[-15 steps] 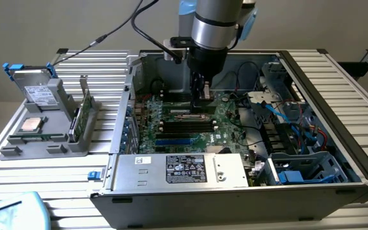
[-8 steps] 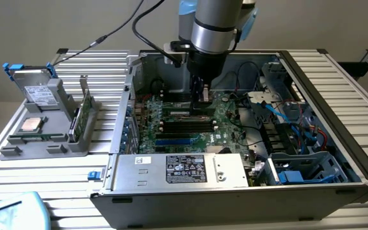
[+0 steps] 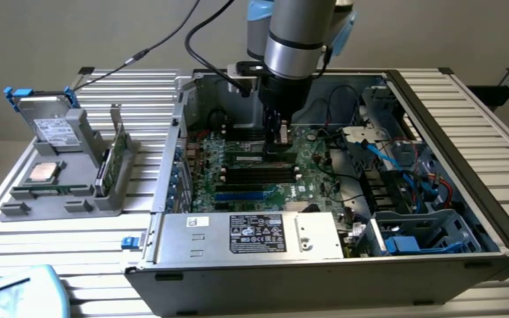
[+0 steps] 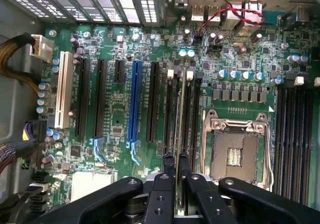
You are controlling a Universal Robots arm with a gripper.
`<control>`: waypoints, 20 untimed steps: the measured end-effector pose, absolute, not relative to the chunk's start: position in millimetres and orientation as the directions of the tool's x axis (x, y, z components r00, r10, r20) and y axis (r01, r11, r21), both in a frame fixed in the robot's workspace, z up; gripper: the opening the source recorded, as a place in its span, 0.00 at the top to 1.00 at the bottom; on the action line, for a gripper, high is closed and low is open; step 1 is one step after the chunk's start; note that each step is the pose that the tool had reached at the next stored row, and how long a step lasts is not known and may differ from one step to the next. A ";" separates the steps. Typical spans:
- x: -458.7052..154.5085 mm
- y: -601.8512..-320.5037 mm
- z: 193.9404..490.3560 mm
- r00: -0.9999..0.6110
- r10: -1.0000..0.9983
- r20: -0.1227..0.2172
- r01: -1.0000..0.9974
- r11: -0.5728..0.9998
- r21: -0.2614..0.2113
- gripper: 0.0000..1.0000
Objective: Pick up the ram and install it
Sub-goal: 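Pick up the ram and move it above insertion slot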
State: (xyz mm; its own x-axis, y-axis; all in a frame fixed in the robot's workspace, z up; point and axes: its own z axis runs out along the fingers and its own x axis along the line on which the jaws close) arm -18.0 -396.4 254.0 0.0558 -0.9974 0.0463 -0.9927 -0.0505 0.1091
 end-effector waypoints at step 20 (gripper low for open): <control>-17.9 -394.5 242.7 0.050 -0.996 0.069 -0.994 -0.043 0.104 0.86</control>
